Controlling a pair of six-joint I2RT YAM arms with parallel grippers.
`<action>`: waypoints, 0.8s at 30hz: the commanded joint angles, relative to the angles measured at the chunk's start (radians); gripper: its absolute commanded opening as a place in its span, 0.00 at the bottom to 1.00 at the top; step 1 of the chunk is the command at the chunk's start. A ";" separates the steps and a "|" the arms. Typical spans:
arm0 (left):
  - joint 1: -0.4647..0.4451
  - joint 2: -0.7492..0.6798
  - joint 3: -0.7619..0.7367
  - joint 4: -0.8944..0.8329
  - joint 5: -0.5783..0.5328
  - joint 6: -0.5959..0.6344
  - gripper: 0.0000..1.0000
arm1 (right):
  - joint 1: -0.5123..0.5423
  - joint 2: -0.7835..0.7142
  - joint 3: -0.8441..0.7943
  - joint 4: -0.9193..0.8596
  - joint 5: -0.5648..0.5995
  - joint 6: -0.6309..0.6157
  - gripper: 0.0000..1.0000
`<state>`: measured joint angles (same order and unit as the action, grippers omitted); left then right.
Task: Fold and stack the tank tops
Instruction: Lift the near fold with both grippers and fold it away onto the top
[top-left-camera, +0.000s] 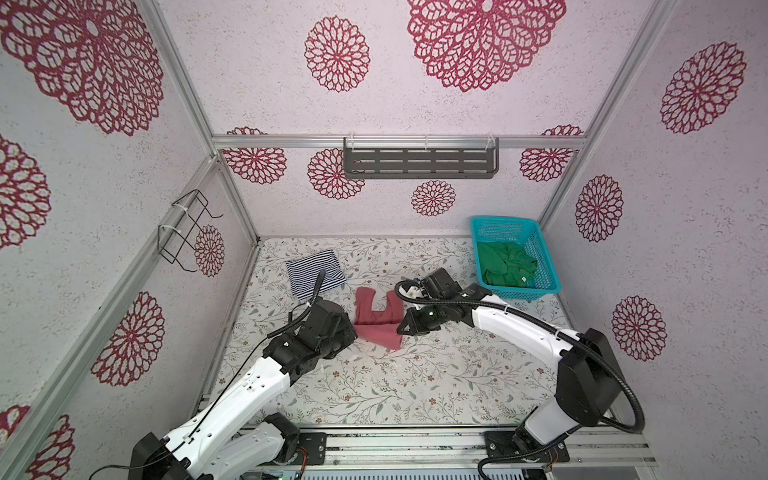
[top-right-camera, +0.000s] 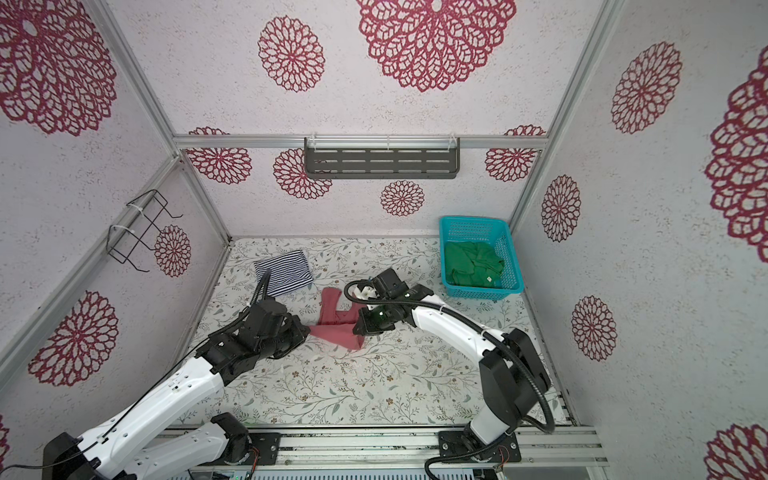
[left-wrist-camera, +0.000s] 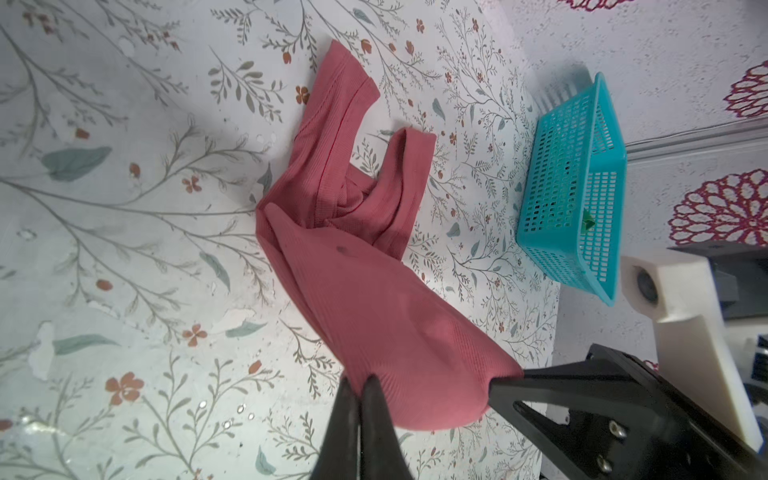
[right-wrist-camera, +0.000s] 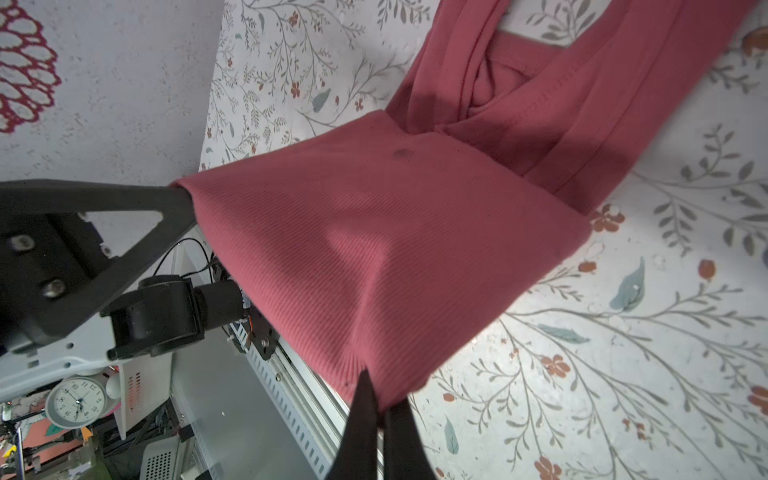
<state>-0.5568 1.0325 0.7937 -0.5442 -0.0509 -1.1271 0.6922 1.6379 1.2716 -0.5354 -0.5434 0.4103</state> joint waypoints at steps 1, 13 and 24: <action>0.067 0.050 0.035 0.091 0.029 0.102 0.00 | -0.031 0.049 0.073 -0.030 -0.068 -0.050 0.00; 0.231 0.399 0.218 0.288 0.122 0.213 0.00 | -0.138 0.286 0.289 -0.059 -0.126 -0.108 0.00; 0.261 0.826 0.500 0.391 0.198 0.233 0.00 | -0.250 0.478 0.453 -0.110 -0.133 -0.170 0.00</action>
<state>-0.3138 1.7912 1.2457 -0.2188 0.1261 -0.9081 0.4702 2.0983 1.6863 -0.5892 -0.6613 0.2874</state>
